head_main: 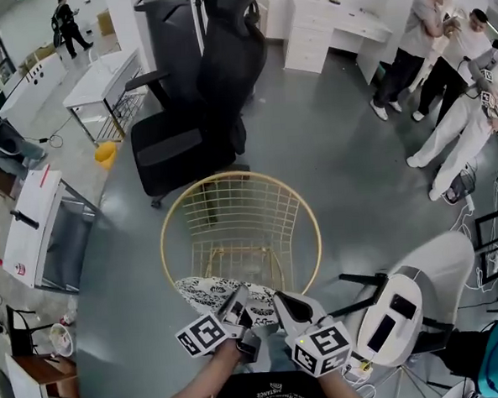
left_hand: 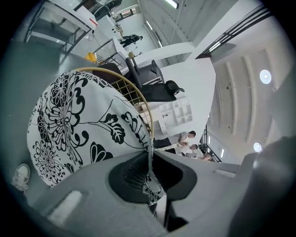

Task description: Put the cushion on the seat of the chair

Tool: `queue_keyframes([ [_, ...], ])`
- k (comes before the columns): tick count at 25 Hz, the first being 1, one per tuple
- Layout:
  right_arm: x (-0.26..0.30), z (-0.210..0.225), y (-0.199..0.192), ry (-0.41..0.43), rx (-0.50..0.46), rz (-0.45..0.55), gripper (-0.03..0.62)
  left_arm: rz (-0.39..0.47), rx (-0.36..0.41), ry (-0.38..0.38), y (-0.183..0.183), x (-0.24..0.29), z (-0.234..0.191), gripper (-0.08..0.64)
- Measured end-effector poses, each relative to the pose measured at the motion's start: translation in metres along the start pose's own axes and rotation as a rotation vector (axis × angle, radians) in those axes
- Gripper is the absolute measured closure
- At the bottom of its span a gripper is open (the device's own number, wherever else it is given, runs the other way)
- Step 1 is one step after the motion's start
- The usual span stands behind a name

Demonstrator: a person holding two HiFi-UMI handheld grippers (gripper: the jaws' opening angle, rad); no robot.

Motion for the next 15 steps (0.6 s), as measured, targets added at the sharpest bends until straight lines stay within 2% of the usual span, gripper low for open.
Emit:
queue_keyframes([
  [7,0.019,0.042,0.002,0.115,-0.034,-0.029,0.594,0.070,0.006,0.062,-0.004,0.035,-0.001,0.535],
  [15,0.044,0.076,-0.010,0.242,0.011,-0.061,0.594,0.118,0.013,0.148,-0.009,0.068,-0.012,0.535],
])
Point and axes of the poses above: the fingertips, and each gripper's own axes: x forward along the fingers, z to its right, y out of its top, the point moved 3 cm from there along -x, backward along the fingers, and after that the axes turned 10 degrees about -x, right-handed, at the moved point
